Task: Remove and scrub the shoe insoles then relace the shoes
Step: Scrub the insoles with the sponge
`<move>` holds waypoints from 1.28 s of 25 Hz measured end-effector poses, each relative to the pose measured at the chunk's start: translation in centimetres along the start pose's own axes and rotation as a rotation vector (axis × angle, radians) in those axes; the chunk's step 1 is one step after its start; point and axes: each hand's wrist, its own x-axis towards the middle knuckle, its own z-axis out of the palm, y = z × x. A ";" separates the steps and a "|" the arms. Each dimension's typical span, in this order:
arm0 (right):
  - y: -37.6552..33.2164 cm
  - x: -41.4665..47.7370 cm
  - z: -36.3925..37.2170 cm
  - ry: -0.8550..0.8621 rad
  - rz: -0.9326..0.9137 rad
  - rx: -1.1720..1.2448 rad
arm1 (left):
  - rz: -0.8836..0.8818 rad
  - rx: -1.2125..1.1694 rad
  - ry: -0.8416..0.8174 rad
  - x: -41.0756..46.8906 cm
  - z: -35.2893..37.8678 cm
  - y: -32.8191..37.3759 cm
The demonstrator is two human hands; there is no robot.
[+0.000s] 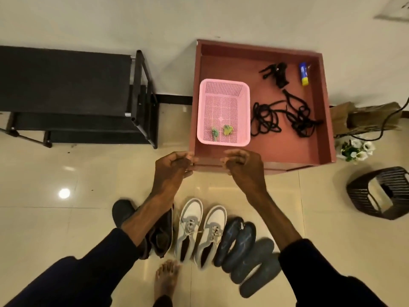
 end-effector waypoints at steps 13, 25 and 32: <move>0.0 13.0 2.5 -0.008 -0.358 -1.069 | -0.085 0.057 -0.043 0.5 -6.7 -4.2; 5.9 -3.8 -9.6 0.228 -0.306 -0.196 | -0.097 0.192 -0.207 -6.6 1.6 -10.4; 28.7 -18.3 -15.4 0.225 0.068 -0.110 | -0.335 0.336 -0.300 -11.9 9.3 -27.9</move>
